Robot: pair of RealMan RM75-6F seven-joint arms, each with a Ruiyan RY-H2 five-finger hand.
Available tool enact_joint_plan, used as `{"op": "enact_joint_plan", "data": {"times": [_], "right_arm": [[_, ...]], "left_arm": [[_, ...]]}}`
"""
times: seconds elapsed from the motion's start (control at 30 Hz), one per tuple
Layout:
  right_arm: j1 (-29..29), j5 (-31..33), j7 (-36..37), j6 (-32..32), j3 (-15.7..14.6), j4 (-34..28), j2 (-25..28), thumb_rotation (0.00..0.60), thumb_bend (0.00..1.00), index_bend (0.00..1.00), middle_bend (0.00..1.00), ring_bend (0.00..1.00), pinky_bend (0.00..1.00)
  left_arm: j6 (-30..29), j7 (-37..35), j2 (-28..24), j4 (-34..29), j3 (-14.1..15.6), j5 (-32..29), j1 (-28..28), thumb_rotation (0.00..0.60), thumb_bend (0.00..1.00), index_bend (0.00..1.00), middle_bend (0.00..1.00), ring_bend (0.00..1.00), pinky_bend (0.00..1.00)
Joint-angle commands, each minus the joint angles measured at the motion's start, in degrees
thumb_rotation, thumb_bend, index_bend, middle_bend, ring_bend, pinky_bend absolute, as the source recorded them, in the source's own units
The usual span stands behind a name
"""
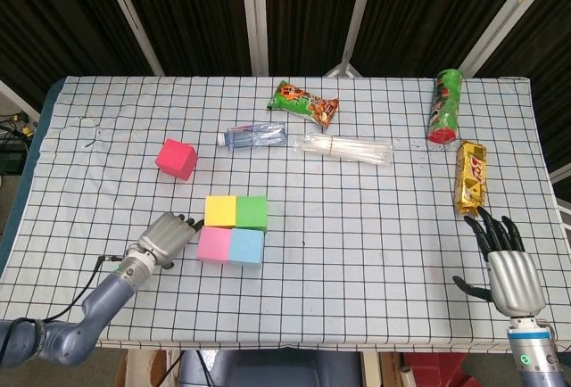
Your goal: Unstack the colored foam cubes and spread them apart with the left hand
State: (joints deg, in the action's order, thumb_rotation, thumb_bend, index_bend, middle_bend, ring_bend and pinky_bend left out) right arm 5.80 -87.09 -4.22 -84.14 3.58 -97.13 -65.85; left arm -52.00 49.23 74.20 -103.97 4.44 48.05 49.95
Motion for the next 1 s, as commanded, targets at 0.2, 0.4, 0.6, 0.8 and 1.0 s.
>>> {"op": "enact_joint_plan", "data": {"times": [0.2, 0.4, 0.6, 0.8, 1.0], "right_arm": [[0.1, -0.1, 0.3, 0.1, -0.1, 0.1, 0.1, 0.6, 0.06, 0.14, 0.03, 0.12, 0.0], [0.4, -0.1, 0.2, 1.0, -0.4, -0.1, 0.2, 0.6, 0.06, 0.14, 0.03, 0.12, 0.0], [0.5, -0.2, 0.0, 1.4, -0.6, -0.2, 0.3, 0.6, 0.06, 0.15, 0.03, 0.12, 0.0], [0.6, 0.0, -0.1, 1.6, -0.6, -0.3, 0.2, 0.6, 0.06, 0.15, 0.03, 0.12, 0.0], [0.9, -0.1, -0.8, 2.1, -0.7, -0.3, -0.1, 0.6, 0.06, 0.15, 0.03, 0.12, 0.0]], "left_arm": [[-2.1, 1.7, 6.7, 3.1, -3.3, 1.2, 2.9, 0.6, 0.12, 0.12, 0.09, 0.19, 0.39], [-7.3, 3.9, 13.5, 9.4, -5.5, 3.9, 3.5, 0.6, 0.1, 0.11, 0.0, 0.07, 0.28], [-8.6, 7.5, 16.7, 12.5, -5.8, 2.6, 4.3, 0.6, 0.1, 0.11, 0.0, 0.06, 0.22], [-7.6, 8.0, 11.8, 6.2, -5.0, -0.1, 4.0, 0.6, 0.1, 0.11, 0.0, 0.05, 0.21], [-7.4, 11.2, 2.8, -5.2, -5.1, -8.8, 5.8, 0.6, 0.07, 0.1, 0.0, 0.04, 0.21]]}}
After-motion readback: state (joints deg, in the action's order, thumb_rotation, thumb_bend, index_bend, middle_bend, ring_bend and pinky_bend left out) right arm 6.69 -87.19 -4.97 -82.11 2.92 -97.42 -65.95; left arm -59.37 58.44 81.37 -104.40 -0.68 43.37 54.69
